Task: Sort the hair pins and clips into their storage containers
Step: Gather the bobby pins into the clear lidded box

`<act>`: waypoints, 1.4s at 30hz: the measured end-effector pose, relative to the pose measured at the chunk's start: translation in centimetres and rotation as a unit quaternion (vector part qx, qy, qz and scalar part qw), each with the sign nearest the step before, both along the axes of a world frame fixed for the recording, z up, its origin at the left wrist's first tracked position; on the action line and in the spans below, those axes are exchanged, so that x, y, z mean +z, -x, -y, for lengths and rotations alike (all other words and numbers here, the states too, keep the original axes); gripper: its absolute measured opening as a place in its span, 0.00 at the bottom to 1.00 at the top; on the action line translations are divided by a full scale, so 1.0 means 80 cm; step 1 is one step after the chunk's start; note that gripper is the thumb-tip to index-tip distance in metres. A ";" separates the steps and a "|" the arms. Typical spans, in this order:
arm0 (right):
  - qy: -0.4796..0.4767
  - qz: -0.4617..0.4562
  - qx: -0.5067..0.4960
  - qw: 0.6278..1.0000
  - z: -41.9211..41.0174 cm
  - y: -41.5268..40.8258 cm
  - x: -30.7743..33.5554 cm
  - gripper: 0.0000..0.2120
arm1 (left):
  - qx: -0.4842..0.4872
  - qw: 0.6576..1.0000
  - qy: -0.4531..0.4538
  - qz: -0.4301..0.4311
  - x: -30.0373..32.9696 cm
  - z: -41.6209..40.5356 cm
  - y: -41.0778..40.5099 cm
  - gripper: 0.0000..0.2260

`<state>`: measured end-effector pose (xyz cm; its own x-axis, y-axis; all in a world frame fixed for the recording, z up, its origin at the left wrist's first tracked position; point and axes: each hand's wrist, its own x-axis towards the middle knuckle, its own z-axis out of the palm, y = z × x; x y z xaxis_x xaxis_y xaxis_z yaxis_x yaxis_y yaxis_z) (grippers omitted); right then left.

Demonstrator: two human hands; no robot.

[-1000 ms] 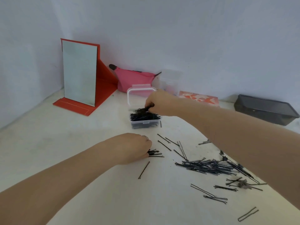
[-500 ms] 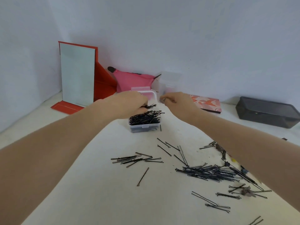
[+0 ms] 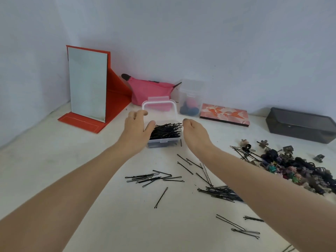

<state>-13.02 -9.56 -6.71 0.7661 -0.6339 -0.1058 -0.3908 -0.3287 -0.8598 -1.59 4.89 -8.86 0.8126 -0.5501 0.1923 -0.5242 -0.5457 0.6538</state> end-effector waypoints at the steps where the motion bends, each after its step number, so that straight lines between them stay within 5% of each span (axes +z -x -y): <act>1: -0.007 -0.005 0.005 1.000 -0.005 -0.002 -0.002 0.17 | 0.015 0.999 0.016 -0.046 -0.005 0.002 0.007 0.20; 9: 0.010 -0.005 0.053 0.999 -0.012 -0.004 -0.006 0.25 | 0.027 0.992 0.048 -0.115 -0.017 0.013 0.023 0.22; 13: 0.096 0.003 0.111 0.989 -0.023 -0.010 -0.018 0.20 | 0.019 0.991 0.056 -0.121 -0.021 0.019 0.027 0.24; 16: 0.195 -0.038 0.153 0.968 -0.033 -0.011 -0.029 0.31 | 0.010 0.990 0.051 -0.131 -0.022 0.021 0.030 0.25; 21: 0.176 0.038 0.127 0.975 -0.006 0.014 -0.020 0.24 | -0.011 0.991 0.041 -0.128 -0.003 -0.003 0.035 0.25; 27: 0.306 -0.149 0.190 0.921 0.018 0.104 -0.036 0.27 | -0.077 0.969 -0.232 -0.033 -0.025 -0.082 0.111 0.55; 29: 0.336 -0.165 0.211 0.903 0.008 0.124 -0.051 0.31 | -0.121 0.946 -0.299 0.023 -0.039 -0.094 0.146 0.55; 36: 0.144 0.004 0.158 0.977 -0.027 0.164 -0.042 0.22 | -0.211 0.950 -0.226 0.028 -0.041 -0.065 0.180 0.41; 42: 0.082 0.023 0.025 0.996 -0.018 0.195 -0.040 0.22 | -0.240 0.950 -0.201 -0.002 -0.037 -0.027 0.182 0.41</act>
